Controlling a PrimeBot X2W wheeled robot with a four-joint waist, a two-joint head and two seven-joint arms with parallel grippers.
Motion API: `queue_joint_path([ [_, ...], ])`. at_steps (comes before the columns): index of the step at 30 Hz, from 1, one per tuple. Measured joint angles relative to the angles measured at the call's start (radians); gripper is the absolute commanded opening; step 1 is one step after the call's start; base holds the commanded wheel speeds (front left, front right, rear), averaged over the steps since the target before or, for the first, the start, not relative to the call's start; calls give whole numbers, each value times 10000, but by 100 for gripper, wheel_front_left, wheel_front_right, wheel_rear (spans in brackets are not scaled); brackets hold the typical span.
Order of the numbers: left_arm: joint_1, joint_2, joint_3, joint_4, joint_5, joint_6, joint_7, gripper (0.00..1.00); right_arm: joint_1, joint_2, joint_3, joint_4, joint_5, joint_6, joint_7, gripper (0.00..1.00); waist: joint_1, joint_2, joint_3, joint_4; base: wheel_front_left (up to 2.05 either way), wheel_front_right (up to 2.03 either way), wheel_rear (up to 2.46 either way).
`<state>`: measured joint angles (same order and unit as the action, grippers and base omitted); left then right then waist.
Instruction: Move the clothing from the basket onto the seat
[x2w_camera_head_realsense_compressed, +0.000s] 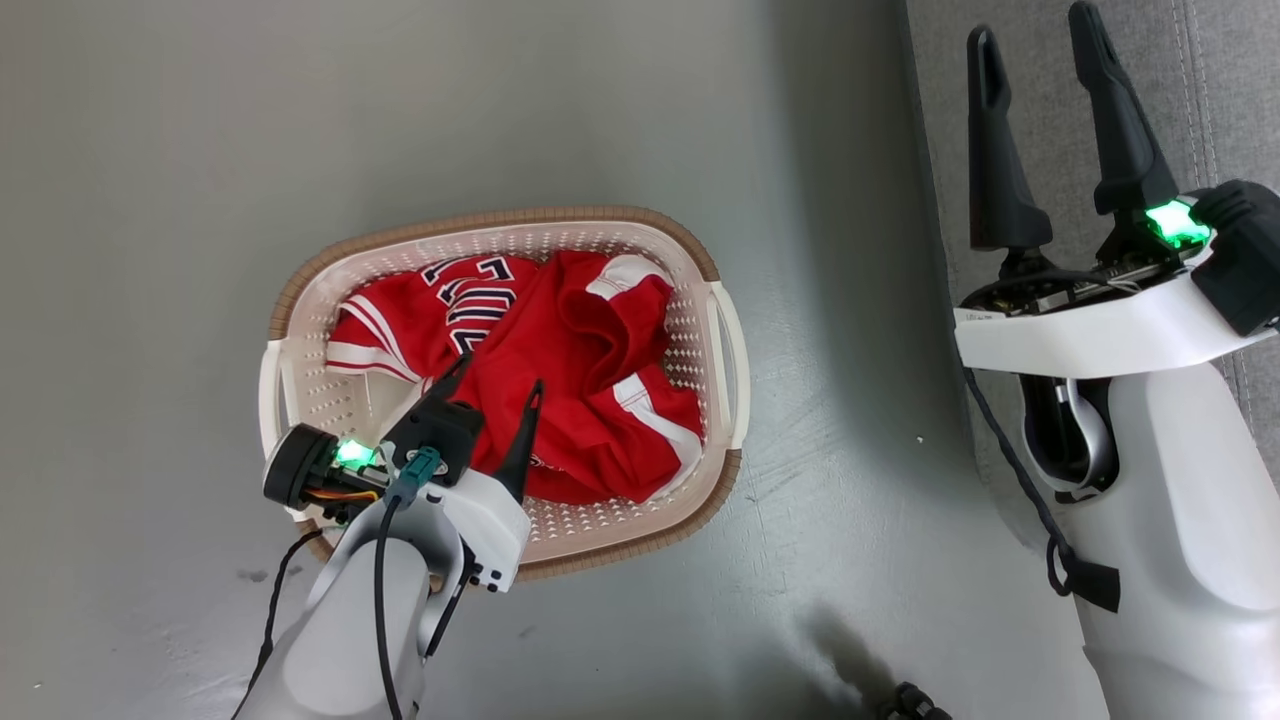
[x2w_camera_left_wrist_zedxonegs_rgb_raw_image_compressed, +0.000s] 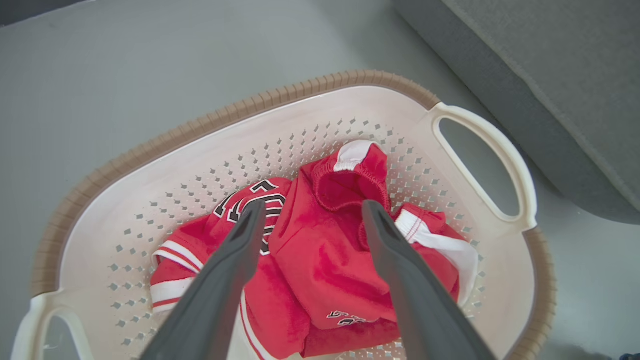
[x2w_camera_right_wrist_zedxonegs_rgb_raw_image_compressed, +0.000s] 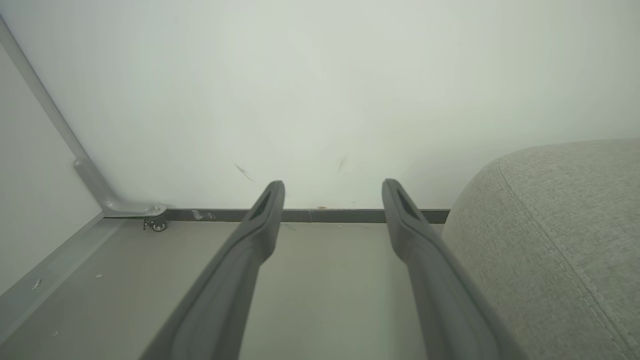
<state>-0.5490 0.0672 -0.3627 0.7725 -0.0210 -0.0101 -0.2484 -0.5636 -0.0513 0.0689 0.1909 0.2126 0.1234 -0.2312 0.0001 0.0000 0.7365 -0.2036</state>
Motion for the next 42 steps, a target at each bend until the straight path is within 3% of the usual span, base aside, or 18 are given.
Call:
queue_joint_path([
  [21, -759, -21, 86, 1331, -33, -100, 0, 100, -629, -4, 194, 332, 288, 2, -165, 100, 0, 0, 802, -538, 0, 0, 0],
  [25, -851, 167, 222, 1639, -33, 25, 4, 100, -790, -2, 244, 345, 307, 2, -167, 100, 0, 0, 947, -645, 0, 0, 0],
  [30, -1088, 295, 458, 1931, -33, 491, 13, 100, -790, -2, 251, 399, 359, 2, -169, 100, 0, 0, 1126, -783, 0, 0, 0],
  [42, -1476, 454, 596, 2583, -128, 711, 113, 100, -996, 0, 387, 445, 506, 2, -182, 100, 0, 0, 1489, -1007, 0, 0, 0],
])
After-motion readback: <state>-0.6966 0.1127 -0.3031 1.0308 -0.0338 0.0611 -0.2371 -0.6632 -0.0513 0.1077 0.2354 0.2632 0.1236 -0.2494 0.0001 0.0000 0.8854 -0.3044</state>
